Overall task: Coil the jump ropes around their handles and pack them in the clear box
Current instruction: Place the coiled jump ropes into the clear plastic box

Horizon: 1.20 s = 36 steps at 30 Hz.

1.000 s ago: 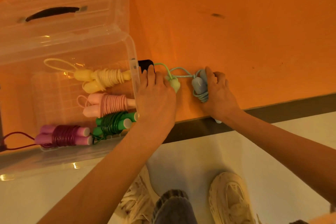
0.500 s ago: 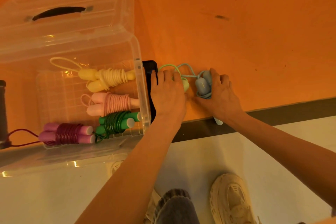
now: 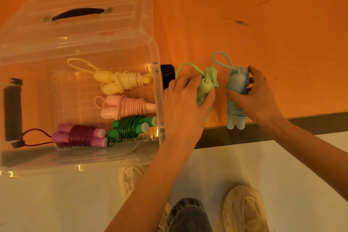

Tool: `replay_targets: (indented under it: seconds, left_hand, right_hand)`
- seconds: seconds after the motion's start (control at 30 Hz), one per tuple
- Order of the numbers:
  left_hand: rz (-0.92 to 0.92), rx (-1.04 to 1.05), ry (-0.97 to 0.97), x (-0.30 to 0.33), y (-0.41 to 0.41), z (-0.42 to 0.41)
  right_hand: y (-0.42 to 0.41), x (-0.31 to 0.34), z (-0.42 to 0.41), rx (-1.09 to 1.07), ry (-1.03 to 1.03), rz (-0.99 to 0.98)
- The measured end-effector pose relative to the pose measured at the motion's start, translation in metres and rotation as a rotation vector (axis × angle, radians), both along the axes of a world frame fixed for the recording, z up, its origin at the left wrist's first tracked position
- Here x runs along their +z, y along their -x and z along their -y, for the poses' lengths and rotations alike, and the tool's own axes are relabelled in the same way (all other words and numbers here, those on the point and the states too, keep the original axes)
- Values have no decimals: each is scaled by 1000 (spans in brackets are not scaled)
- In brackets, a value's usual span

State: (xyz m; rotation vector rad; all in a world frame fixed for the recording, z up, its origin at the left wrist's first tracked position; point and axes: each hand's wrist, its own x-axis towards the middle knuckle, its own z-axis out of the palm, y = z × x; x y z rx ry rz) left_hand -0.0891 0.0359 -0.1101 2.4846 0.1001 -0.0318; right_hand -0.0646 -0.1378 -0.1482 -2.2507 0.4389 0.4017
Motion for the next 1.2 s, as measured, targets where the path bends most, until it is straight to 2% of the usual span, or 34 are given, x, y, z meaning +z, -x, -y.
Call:
replay_targets:
  seconds: [0.07,0.27,0.4,0.73,0.83,1.2]
  left_hand:
    - [-46,32,226,18,2,-3]
    - [-125,220,652,44,5,-31]
    - [-110,314,800,60,9,-58]
    - [-91,687,964,61,30,-146]
    - [-54,728,986,63,39,-176]
    - [42,774,755,30,67,-264]
  right_hand:
    - [-2,14,-2,29,-56,27]
    - [-14,56,-25,129,-112,151]
    - [-21,73,-46,198,-127,181]
    - [-24,97,-113,368,-182,205]
    - [-24,99,-132,421,-179,201]
    - [-27,100,-175,603,-104,271]
